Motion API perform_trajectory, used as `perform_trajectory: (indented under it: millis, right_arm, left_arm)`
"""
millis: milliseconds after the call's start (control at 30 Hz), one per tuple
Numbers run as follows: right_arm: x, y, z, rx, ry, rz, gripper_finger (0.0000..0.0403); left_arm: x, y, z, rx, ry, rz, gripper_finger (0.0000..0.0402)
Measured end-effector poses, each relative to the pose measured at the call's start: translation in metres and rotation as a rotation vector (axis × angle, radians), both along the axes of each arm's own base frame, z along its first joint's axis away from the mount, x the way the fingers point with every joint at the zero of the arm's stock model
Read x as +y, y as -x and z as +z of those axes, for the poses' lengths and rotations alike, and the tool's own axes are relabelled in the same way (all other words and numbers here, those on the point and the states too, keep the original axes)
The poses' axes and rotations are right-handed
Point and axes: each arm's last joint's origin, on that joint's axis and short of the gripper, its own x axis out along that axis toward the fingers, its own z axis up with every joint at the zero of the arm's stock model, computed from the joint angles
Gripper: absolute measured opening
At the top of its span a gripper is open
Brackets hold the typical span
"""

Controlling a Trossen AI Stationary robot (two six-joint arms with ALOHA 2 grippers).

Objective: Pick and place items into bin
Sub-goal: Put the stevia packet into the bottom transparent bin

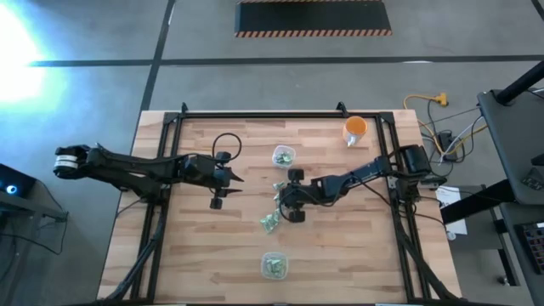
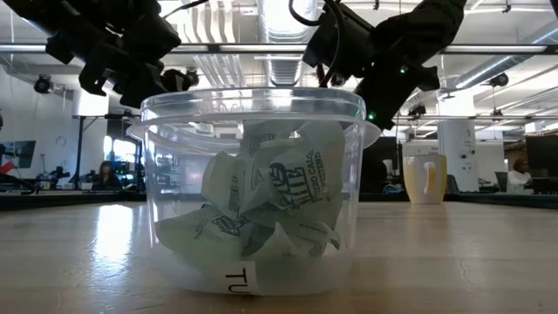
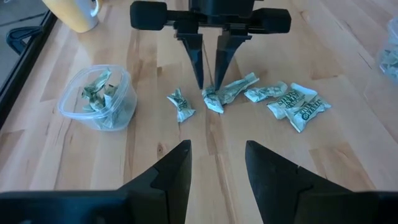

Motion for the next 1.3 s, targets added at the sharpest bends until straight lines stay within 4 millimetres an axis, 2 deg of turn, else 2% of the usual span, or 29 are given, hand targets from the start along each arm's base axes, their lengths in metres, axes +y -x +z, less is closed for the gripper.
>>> perform_trajectory:
  millis: [367,800,1300]
  right_arm:
    - [-0.0029,-0.0002,-0.0009,-0.002,-0.061,0.013,0.0075]
    - [-0.0054,0.0056,-0.0073,0.027,-0.046,0.021,0.0013]
    - [-0.0039,0.0069,0.0001,0.023,-0.041,0.032,0.0008]
  left_arm:
    - [0.0001,-0.0001,0.0002,-0.001,0.0,0.0,0.0135]
    - [0.0,0.0002,0.0005,-0.003,0.0,0.0,0.0135]
    - [0.0001,0.0003,0.0004,-0.002,0.0,0.001,0.0135]
